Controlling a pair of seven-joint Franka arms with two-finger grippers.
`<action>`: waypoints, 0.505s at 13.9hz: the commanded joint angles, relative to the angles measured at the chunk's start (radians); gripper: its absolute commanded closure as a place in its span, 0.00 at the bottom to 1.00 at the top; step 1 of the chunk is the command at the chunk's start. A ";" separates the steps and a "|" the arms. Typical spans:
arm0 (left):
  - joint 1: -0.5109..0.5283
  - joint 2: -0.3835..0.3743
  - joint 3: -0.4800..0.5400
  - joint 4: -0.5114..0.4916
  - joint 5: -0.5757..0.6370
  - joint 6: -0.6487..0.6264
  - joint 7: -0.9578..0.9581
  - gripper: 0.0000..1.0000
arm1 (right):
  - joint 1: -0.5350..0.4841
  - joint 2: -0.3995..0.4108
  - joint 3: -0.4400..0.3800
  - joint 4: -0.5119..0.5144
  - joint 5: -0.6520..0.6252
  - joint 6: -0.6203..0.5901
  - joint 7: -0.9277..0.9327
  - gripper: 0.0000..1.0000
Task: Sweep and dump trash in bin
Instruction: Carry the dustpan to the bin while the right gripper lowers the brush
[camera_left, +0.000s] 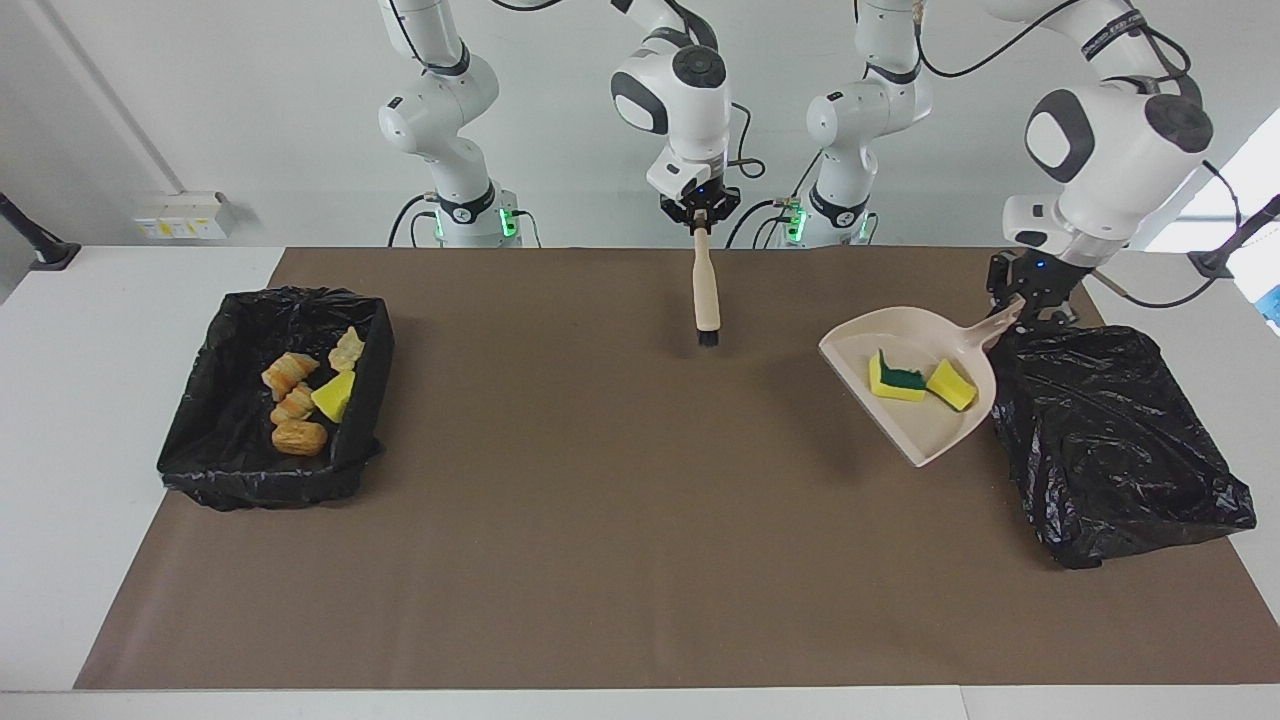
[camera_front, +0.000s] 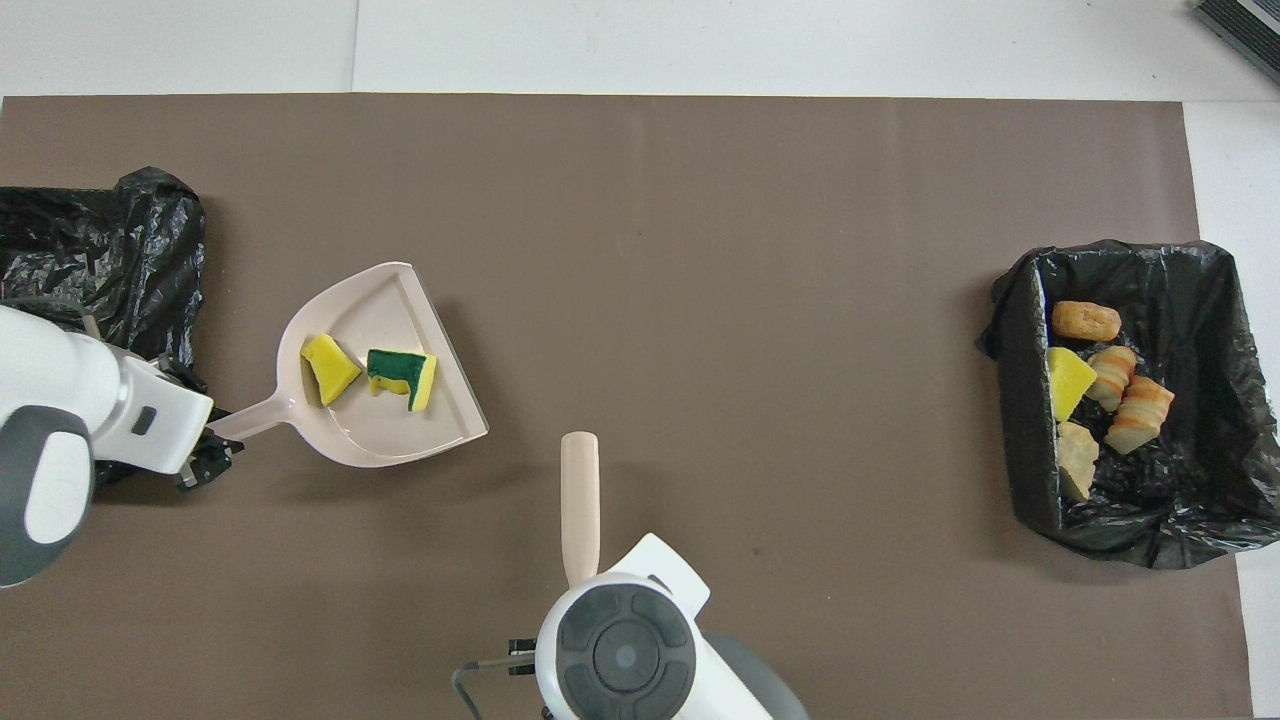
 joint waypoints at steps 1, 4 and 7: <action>0.073 0.082 -0.011 0.122 -0.006 -0.026 0.106 1.00 | 0.022 0.063 -0.001 0.014 -0.041 0.049 0.035 1.00; 0.141 0.151 -0.006 0.240 0.001 -0.022 0.310 1.00 | 0.030 0.068 -0.001 0.013 -0.041 0.068 0.026 0.97; 0.193 0.229 0.006 0.365 0.089 -0.012 0.449 1.00 | 0.023 0.079 -0.001 0.037 -0.041 0.042 0.024 0.22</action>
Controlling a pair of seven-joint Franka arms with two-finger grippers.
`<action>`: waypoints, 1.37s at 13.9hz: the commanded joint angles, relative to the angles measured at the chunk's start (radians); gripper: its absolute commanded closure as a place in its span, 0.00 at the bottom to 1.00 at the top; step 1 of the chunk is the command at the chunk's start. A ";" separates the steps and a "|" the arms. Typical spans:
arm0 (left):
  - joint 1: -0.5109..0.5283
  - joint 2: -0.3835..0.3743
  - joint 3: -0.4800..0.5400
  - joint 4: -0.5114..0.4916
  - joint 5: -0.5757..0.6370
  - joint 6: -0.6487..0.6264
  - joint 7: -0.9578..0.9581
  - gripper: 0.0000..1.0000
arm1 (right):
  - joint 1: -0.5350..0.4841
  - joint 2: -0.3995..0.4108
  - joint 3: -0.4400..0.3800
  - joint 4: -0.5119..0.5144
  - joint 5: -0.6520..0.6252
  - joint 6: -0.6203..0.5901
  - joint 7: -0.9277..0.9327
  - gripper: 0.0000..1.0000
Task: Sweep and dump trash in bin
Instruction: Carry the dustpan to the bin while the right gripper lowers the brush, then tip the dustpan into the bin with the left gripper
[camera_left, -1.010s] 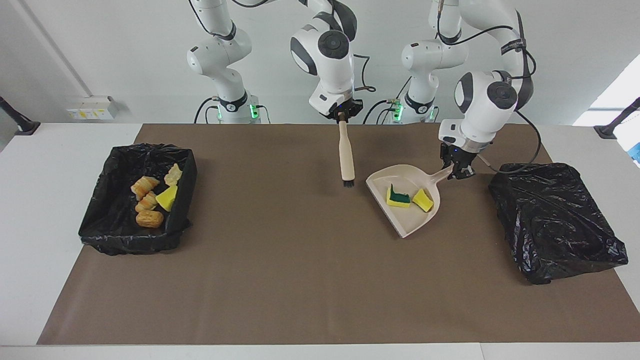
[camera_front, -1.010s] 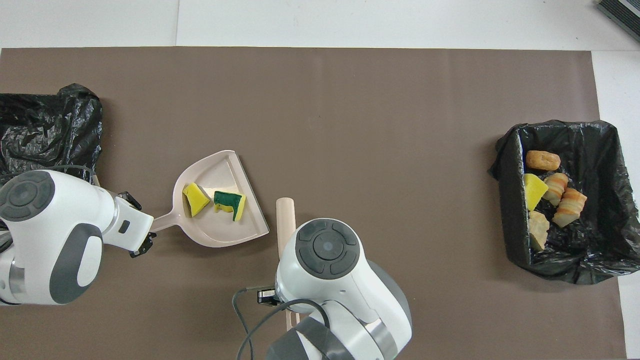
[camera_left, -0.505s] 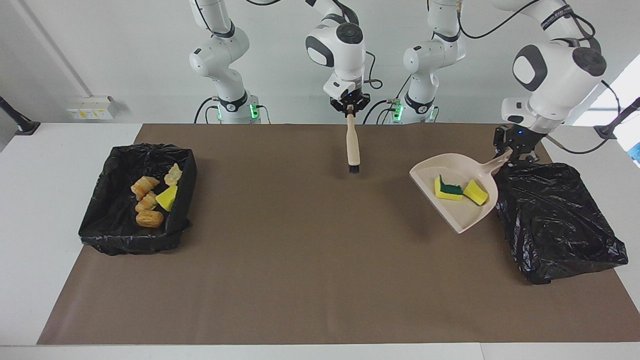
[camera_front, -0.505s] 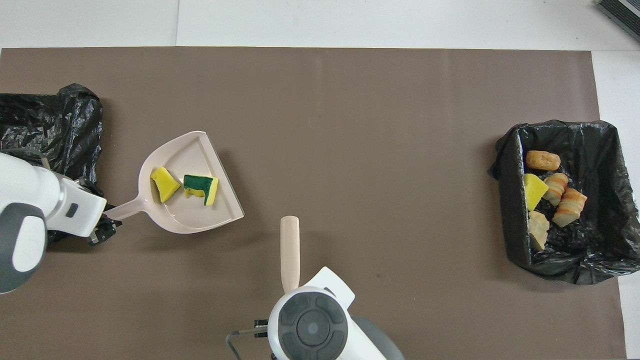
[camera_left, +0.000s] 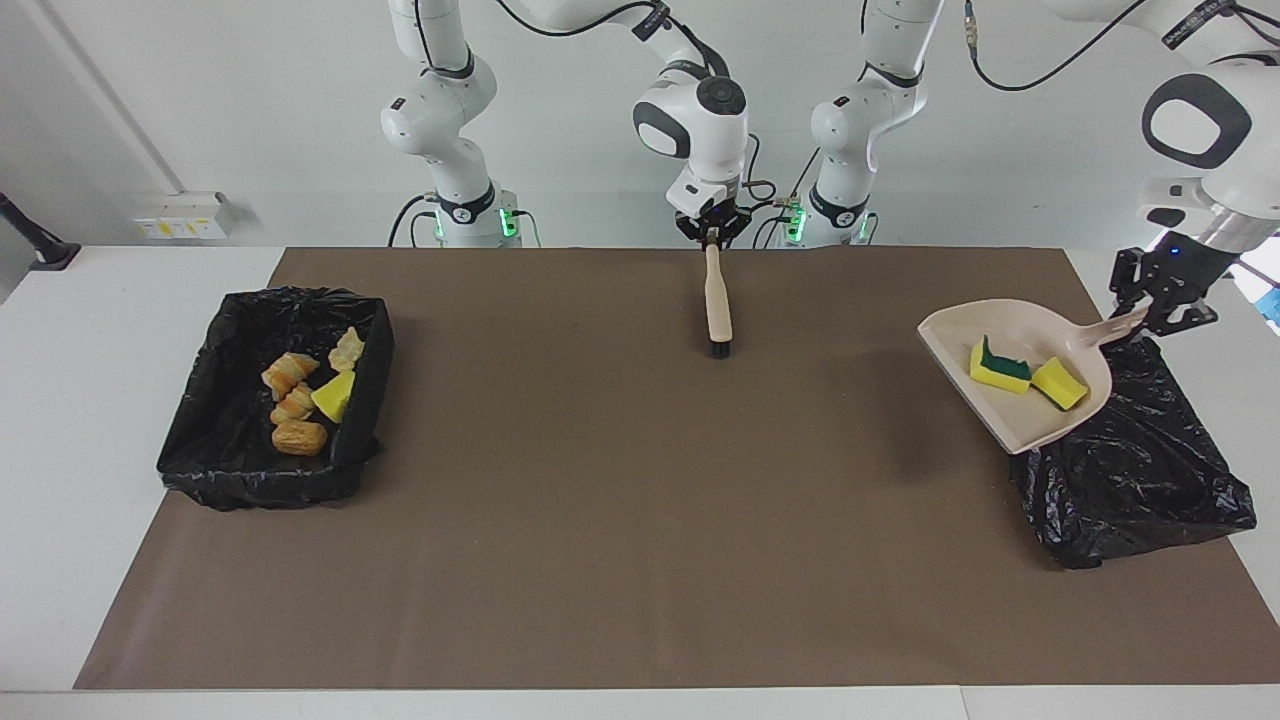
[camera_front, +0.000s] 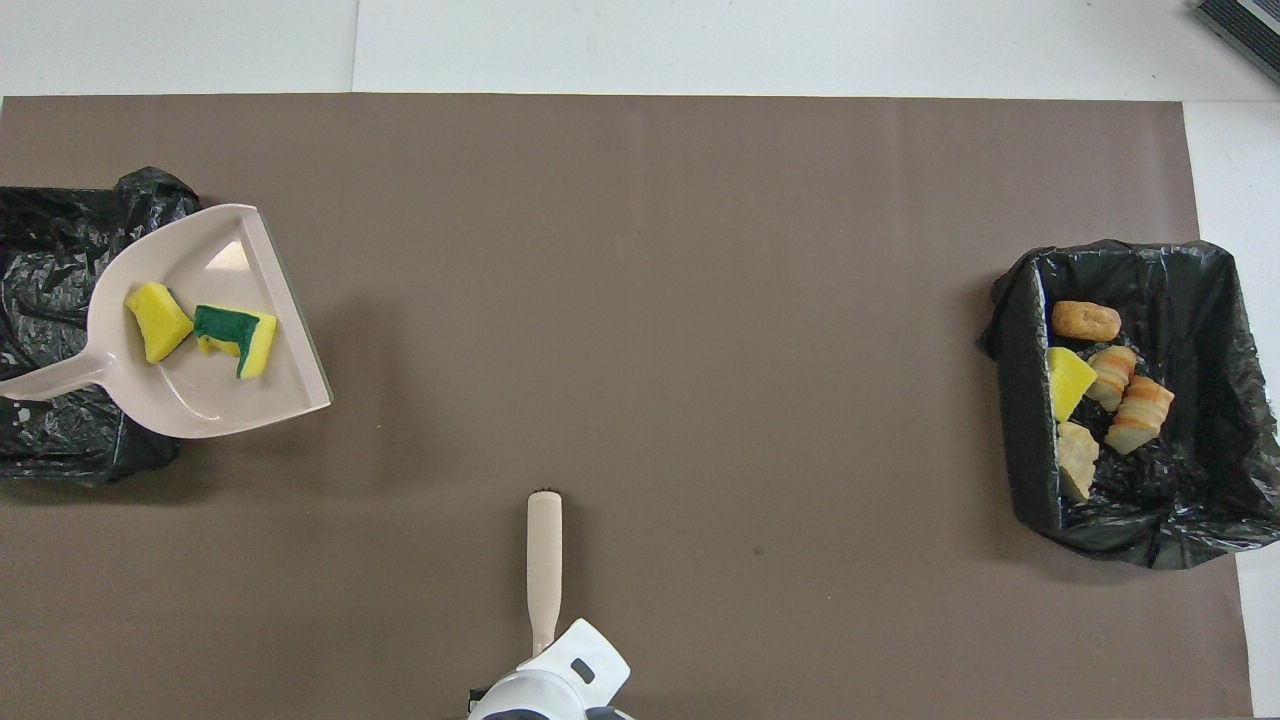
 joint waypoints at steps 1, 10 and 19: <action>0.048 0.095 -0.002 0.143 0.057 -0.015 0.088 1.00 | -0.006 0.006 -0.002 0.047 -0.032 -0.050 0.010 0.00; 0.106 0.221 0.037 0.285 0.299 0.168 0.292 1.00 | -0.217 -0.015 -0.010 0.350 -0.089 -0.452 -0.246 0.00; -0.059 0.215 0.037 0.252 0.763 0.159 -0.191 1.00 | -0.581 -0.032 -0.034 0.571 -0.204 -0.719 -0.844 0.00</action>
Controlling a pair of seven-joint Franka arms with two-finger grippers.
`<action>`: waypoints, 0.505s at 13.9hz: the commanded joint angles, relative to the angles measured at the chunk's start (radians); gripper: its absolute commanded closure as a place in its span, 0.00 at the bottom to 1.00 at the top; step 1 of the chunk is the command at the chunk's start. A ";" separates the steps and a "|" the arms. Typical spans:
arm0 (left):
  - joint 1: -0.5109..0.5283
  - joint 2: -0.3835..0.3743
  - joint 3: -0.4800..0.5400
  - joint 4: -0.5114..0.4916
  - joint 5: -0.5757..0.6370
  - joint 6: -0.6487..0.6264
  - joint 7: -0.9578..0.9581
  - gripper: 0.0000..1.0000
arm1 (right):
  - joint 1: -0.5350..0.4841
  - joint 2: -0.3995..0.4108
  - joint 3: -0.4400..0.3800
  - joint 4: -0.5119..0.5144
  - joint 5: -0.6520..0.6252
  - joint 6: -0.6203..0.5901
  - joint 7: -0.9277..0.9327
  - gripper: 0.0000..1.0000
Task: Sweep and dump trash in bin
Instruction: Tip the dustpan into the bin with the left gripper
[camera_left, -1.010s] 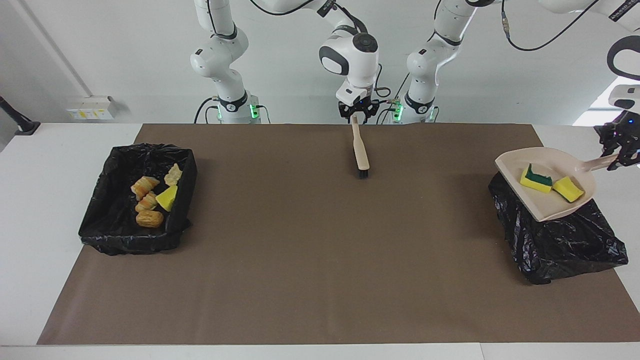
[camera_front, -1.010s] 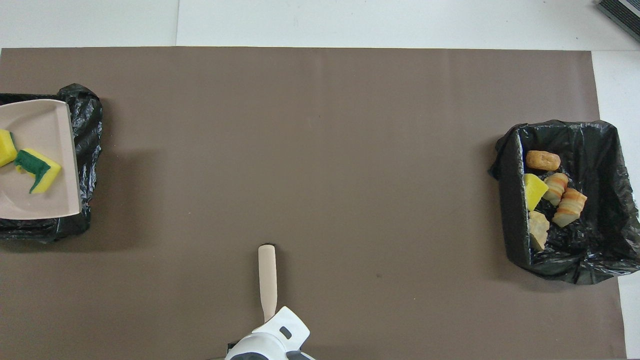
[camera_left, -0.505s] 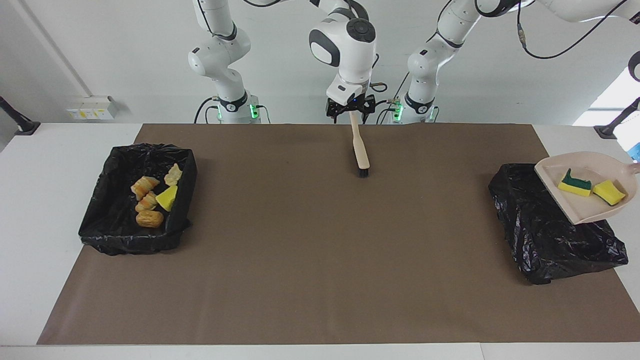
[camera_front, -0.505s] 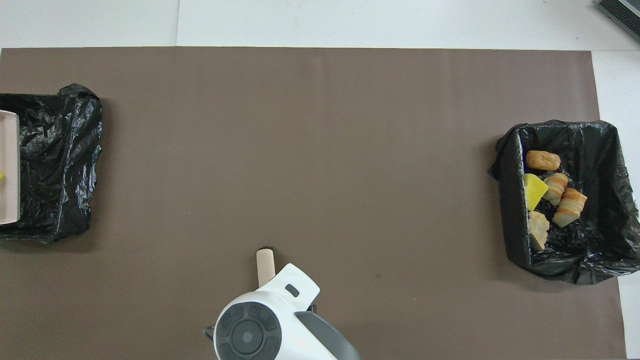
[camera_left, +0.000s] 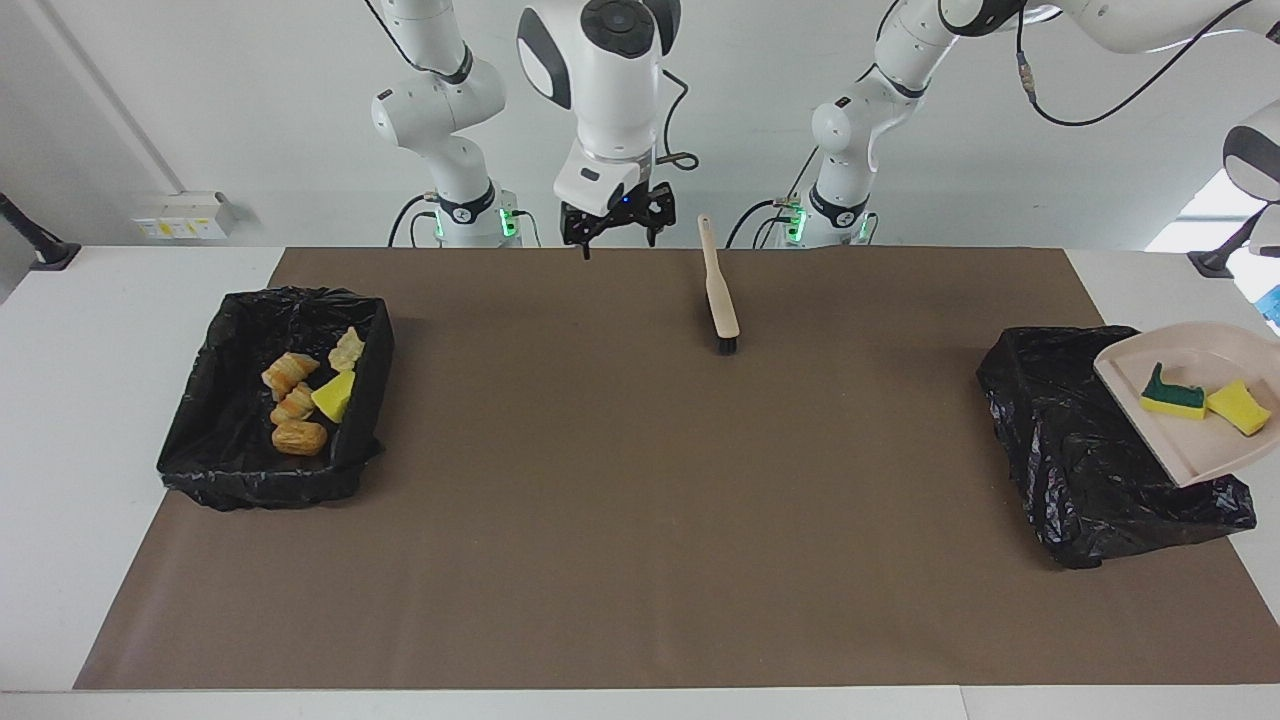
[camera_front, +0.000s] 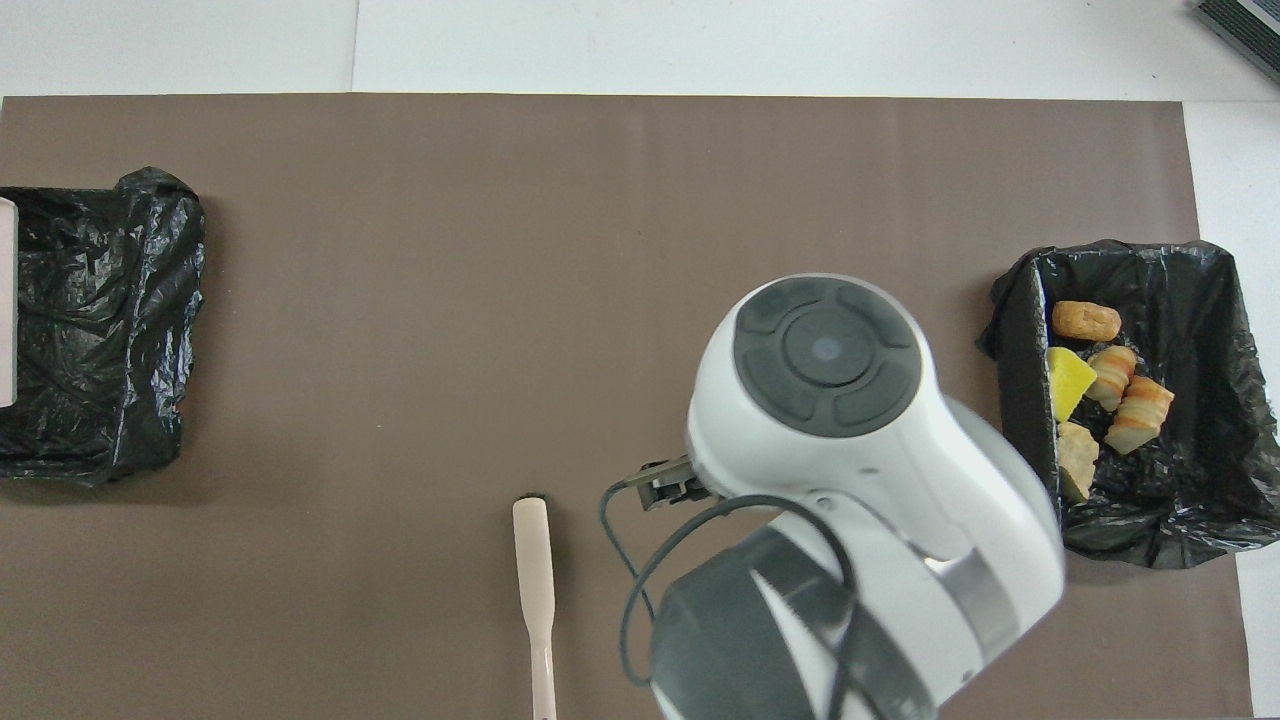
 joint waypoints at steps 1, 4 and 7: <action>-0.065 -0.002 0.013 0.001 0.099 -0.024 -0.126 1.00 | -0.121 -0.005 0.004 0.023 -0.059 -0.023 -0.199 0.00; -0.085 -0.004 0.012 0.002 0.221 -0.030 -0.140 1.00 | -0.249 -0.013 0.005 0.050 -0.059 -0.015 -0.229 0.00; -0.132 -0.007 0.010 0.005 0.324 -0.050 -0.140 1.00 | -0.364 -0.013 0.007 0.063 -0.047 -0.008 -0.215 0.00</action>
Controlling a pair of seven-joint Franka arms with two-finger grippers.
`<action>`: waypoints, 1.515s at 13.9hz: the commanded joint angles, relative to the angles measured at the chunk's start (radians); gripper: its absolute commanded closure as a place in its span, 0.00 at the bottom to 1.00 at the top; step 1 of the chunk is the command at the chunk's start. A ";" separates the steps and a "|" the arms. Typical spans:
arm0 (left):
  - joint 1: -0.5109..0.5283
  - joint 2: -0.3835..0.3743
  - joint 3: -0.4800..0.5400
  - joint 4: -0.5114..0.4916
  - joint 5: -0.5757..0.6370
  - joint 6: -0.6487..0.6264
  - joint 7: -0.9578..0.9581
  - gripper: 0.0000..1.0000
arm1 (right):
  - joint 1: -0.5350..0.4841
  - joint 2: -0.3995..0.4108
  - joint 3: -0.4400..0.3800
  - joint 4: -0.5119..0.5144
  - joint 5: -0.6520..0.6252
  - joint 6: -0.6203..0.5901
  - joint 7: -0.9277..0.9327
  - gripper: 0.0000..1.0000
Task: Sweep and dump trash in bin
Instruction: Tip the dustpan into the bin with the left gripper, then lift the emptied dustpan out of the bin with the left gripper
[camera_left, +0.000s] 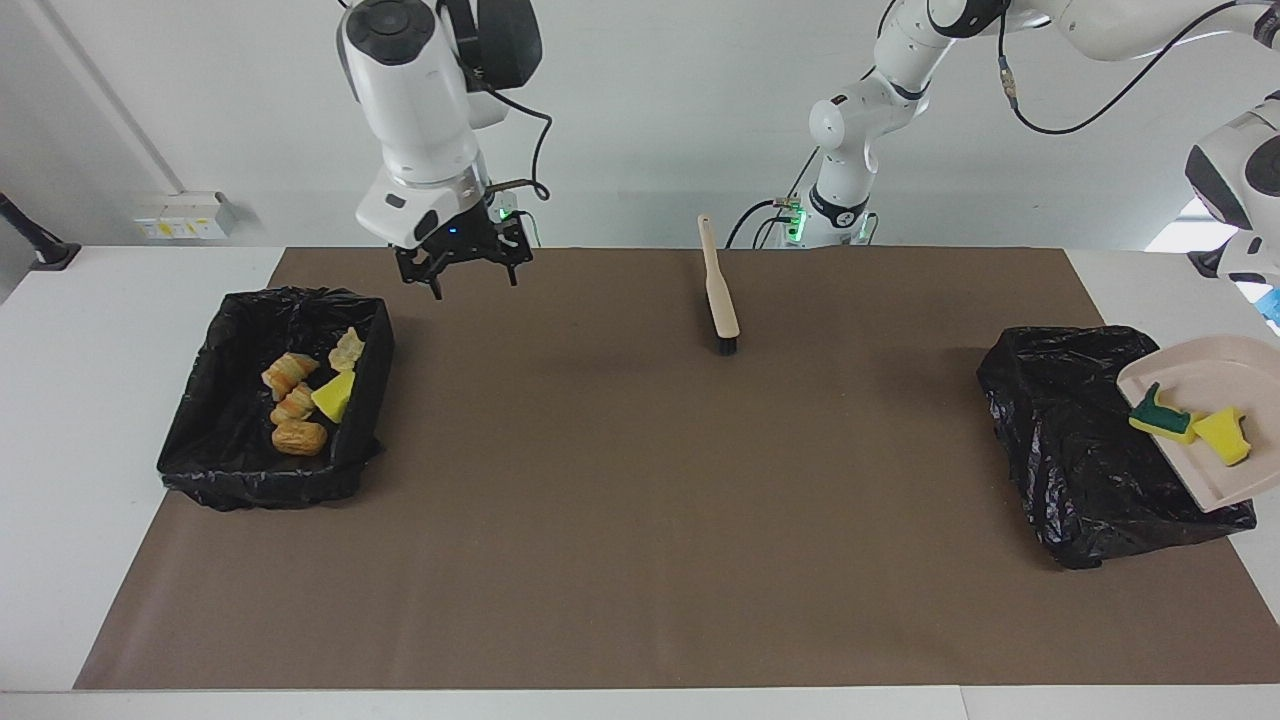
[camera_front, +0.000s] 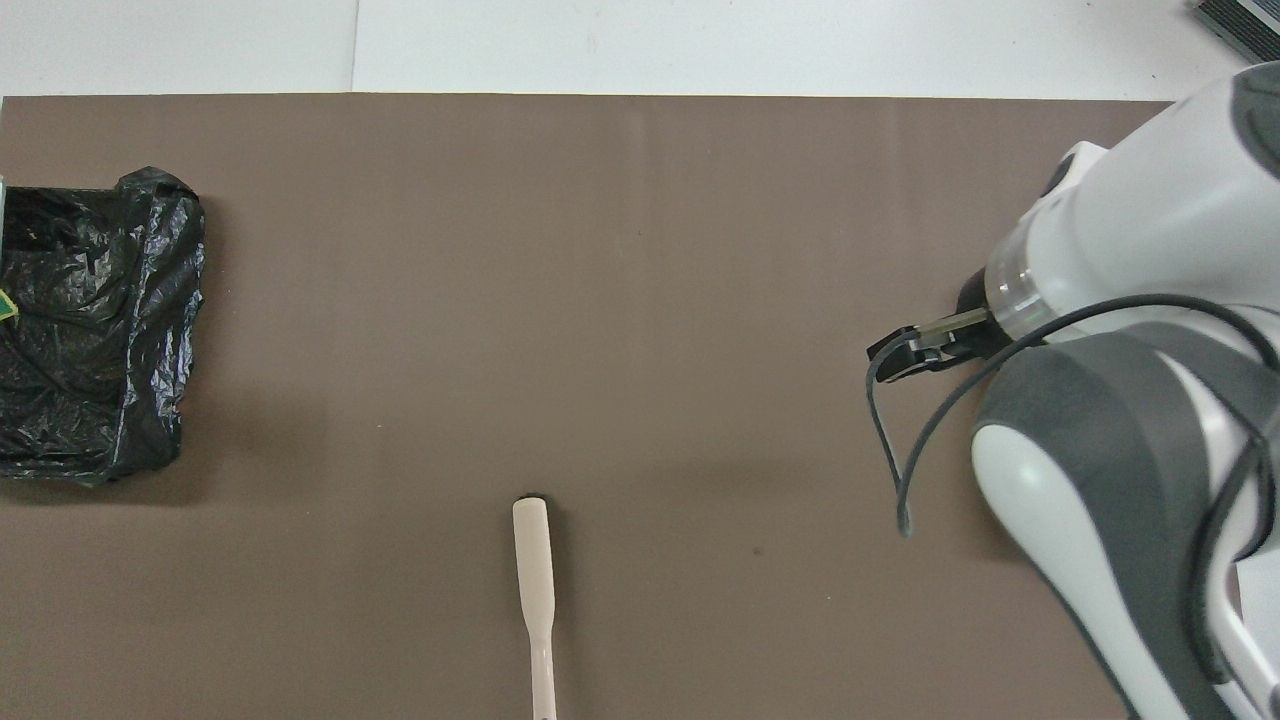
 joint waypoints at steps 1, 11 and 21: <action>-0.069 -0.007 0.013 0.003 0.080 -0.067 -0.019 1.00 | -0.102 -0.003 0.015 0.010 -0.005 -0.002 -0.002 0.00; -0.125 -0.044 0.014 0.032 0.050 -0.168 -0.035 1.00 | -0.206 -0.115 -0.063 -0.019 0.002 0.012 -0.028 0.00; -0.060 -0.196 0.016 0.050 -0.465 -0.251 0.004 1.00 | -0.197 -0.164 -0.059 -0.096 0.000 0.026 -0.055 0.00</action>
